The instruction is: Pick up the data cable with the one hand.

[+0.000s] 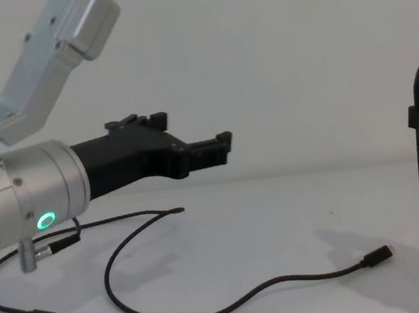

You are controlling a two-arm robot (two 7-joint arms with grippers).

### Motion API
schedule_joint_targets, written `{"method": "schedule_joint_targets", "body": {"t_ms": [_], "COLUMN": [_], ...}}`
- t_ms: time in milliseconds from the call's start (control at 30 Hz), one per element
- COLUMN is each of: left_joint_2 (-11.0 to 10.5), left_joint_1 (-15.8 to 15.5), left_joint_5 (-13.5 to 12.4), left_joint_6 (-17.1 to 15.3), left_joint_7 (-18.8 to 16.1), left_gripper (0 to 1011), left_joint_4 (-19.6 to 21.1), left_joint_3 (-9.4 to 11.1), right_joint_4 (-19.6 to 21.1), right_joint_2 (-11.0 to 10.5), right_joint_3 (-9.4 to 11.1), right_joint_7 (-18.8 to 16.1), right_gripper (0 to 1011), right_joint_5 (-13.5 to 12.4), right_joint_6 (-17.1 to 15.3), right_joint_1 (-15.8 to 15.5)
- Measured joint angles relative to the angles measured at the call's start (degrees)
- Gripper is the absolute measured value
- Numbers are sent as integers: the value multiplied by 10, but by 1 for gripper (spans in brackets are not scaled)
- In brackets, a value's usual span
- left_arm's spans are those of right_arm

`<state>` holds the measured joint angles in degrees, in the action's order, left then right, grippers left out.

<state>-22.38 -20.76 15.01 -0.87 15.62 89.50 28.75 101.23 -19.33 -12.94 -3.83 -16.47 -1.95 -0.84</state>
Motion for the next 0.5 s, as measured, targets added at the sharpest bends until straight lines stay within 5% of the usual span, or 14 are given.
{"method": "schedule_joint_targets", "body": {"t_ms": [500], "left_joint_2": [-13], "left_joint_1": [-67], "left_joint_5": [27], "left_joint_6": [-22], "left_joint_7": [140], "left_gripper": [1001], "left_joint_4": [-40], "left_joint_3": [30], "right_joint_4": [0], "right_joint_2": [0], "right_joint_3": [0], "right_joint_7": [0], "right_gripper": [274], "right_joint_5": [0], "right_joint_6": [0], "right_joint_1": [0]}}
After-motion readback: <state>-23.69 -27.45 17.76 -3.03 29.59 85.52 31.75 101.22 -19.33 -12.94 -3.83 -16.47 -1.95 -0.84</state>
